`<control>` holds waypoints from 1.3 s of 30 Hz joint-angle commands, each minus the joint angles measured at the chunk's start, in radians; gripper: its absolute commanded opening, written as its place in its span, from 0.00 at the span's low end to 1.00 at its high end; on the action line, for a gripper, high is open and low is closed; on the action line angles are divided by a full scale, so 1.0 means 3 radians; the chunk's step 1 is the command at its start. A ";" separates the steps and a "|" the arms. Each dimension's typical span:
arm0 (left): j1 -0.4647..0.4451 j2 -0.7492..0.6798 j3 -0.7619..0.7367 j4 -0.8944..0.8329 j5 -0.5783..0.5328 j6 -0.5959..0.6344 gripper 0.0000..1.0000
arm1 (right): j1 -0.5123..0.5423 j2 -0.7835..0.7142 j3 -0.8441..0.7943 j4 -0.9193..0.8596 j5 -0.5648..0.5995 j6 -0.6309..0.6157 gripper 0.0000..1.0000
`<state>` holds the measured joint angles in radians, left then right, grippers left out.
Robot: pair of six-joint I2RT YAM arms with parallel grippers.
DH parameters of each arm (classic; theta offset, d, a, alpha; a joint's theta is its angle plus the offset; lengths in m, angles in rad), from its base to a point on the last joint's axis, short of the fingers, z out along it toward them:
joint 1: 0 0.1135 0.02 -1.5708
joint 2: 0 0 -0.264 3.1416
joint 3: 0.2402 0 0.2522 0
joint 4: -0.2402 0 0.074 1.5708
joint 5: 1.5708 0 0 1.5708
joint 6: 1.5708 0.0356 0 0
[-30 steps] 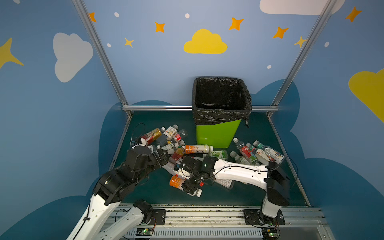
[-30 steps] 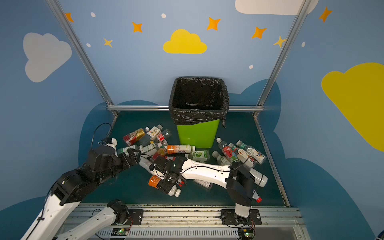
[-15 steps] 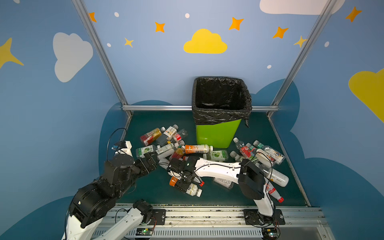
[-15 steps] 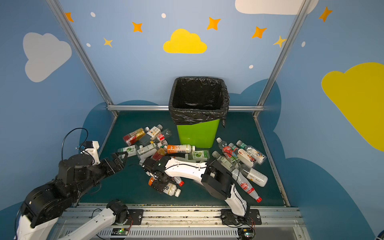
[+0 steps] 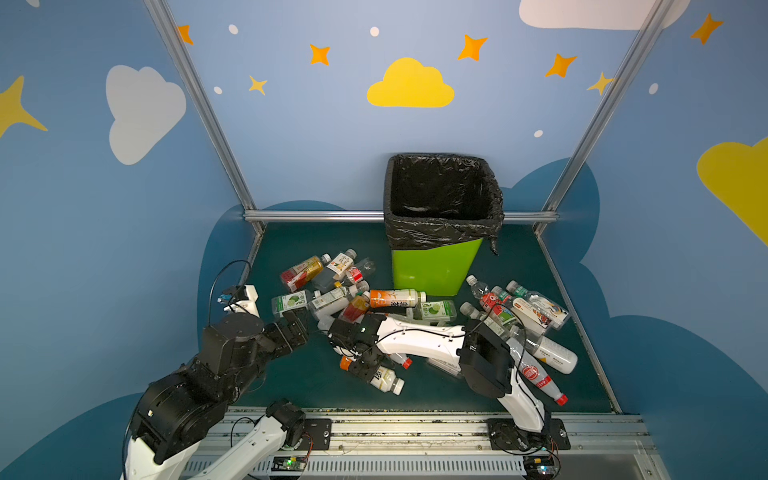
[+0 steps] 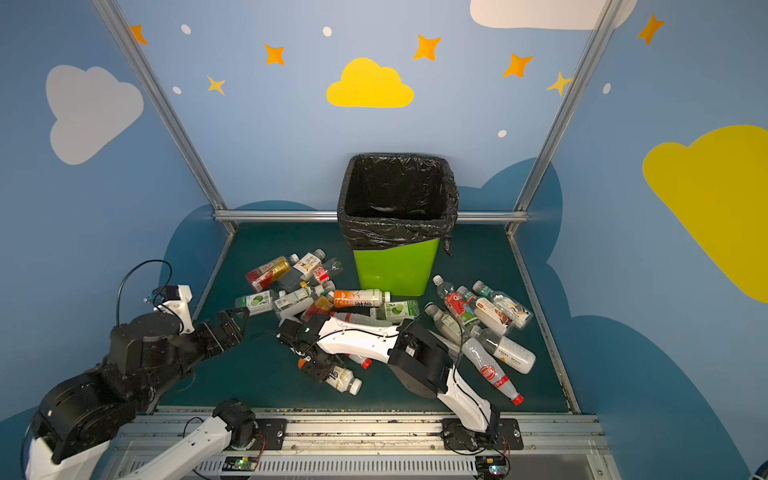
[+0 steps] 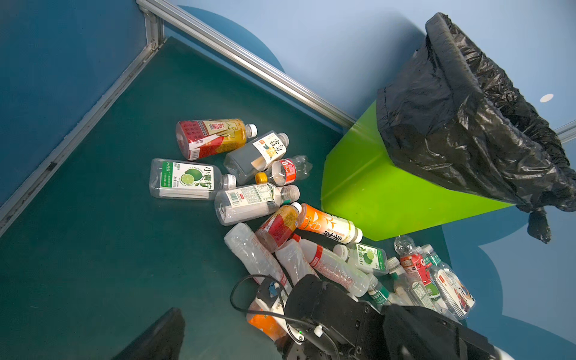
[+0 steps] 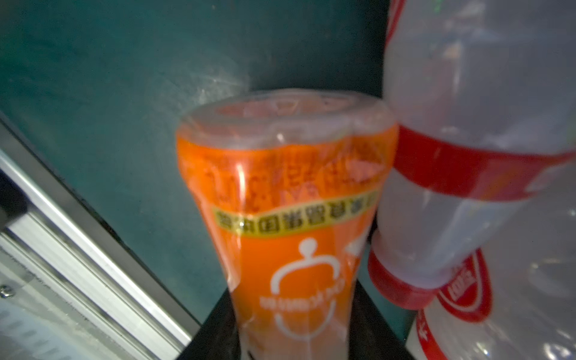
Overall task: Throw the plastic bottles in the bin
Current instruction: 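Close the right gripper on the orange-labelled bottle, then lift the orange bottle over the green bin and release it with the right gripper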
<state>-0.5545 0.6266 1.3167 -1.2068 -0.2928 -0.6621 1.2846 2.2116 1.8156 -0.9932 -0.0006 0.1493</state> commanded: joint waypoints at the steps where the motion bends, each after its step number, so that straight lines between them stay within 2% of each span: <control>1: 0.0006 -0.0046 0.0073 -0.0141 -0.0131 0.0021 1.00 | 0.0036 -0.0053 0.0089 -0.0198 0.0036 -0.0013 0.43; 10: 0.0005 -0.0018 0.0076 -0.0191 -0.0203 -0.0007 1.00 | 0.0059 -0.0863 -0.0039 -0.0115 0.0261 0.0032 0.41; 15: 0.0006 0.0070 0.0079 -0.0126 -0.0179 -0.0013 1.00 | 0.0025 -0.1357 0.0213 -0.0105 0.0838 -0.0065 0.41; 19: 0.0004 0.0186 0.0123 -0.0036 -0.0151 0.0041 1.00 | -0.0039 -0.1672 0.0526 0.0415 0.1473 -0.0734 0.41; 22: 0.0003 0.0285 0.0164 0.0026 -0.0123 0.0085 1.00 | -0.0259 -0.1782 0.0800 0.1198 0.1711 -0.1465 0.40; 24: 0.0006 0.0350 0.0184 0.0080 -0.0106 0.0123 1.00 | -0.0503 -0.1774 0.0932 0.1771 0.1722 -0.1919 0.40; 25: 0.0002 0.0389 0.0197 0.0106 -0.0093 0.0147 1.00 | -0.0738 -0.1707 0.1077 0.2042 0.1656 -0.2034 0.40; 27: 0.0007 0.0466 0.0221 0.0140 -0.0057 0.0175 1.00 | -0.1152 -0.1460 0.1518 0.2090 0.1486 -0.1969 0.40; 28: 0.0004 0.0516 0.0237 0.0147 -0.0038 0.0193 1.00 | -0.1386 -0.1235 0.1885 0.2026 0.1445 -0.1949 0.42; 29: 0.0006 0.0552 0.0239 0.0142 -0.0019 0.0192 1.00 | -0.1599 -0.0929 0.2364 0.1894 0.1489 -0.1950 0.55; 31: 0.0006 0.0618 0.0239 0.0116 0.0016 0.0171 1.00 | -0.1814 -0.0438 0.3258 0.1454 0.1547 -0.1925 0.80; 32: 0.0006 0.0635 0.0234 0.0090 0.0034 0.0145 1.00 | -0.1857 -0.0305 0.3633 0.1243 0.1608 -0.1897 0.88; 34: 0.0003 0.0636 0.0200 0.0014 0.0063 0.0089 1.00 | -0.1891 -0.0647 0.3363 0.1124 0.1485 -0.1570 0.92; 37: 0.0004 0.0572 0.0068 -0.0050 0.0072 -0.0015 1.00 | -0.1911 -0.1558 0.2084 0.1620 0.1305 -0.1314 0.92; 39: 0.0007 0.0540 -0.0044 -0.0062 0.0117 -0.0080 1.00 | -0.1966 -0.2030 0.1476 0.1734 0.1254 -0.1126 0.92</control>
<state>-0.5545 0.8101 1.3373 -1.1805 -0.2729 -0.6518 0.6941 1.8366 2.4092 -0.5549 0.4187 -0.2928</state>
